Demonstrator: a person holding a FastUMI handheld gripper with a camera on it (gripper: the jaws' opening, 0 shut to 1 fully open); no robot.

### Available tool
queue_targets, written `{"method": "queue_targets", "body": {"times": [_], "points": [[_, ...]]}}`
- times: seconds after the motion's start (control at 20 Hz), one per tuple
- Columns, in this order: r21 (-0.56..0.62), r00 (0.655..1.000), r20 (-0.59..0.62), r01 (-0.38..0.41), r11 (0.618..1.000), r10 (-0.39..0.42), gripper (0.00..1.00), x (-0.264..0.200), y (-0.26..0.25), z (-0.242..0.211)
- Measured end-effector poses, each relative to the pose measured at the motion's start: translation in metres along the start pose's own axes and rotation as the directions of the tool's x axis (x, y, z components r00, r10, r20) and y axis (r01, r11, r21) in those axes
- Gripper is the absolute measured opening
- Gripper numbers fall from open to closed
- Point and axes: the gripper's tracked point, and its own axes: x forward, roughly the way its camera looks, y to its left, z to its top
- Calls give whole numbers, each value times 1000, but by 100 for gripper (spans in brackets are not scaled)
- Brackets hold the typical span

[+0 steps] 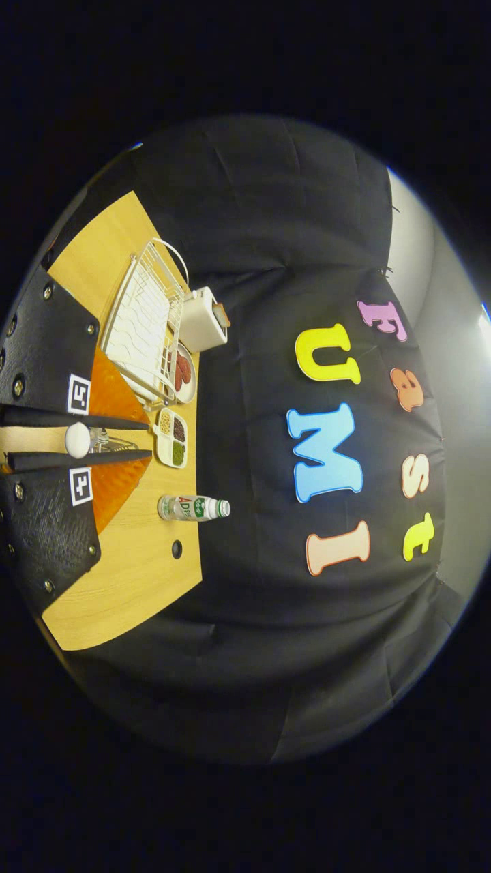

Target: Take the plate from the dish rack, then take the spoon from the basket and place it into the plate.

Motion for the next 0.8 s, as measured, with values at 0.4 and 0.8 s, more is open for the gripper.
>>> {"method": "queue_targets", "body": {"times": [0.4, 0.8], "points": [[-20, 998, -64, 5, 1000, -6, 14, -11, 30, -30], [-29, 974, -214, -78, 997, 70, 14, 2, 85, -80]]}}
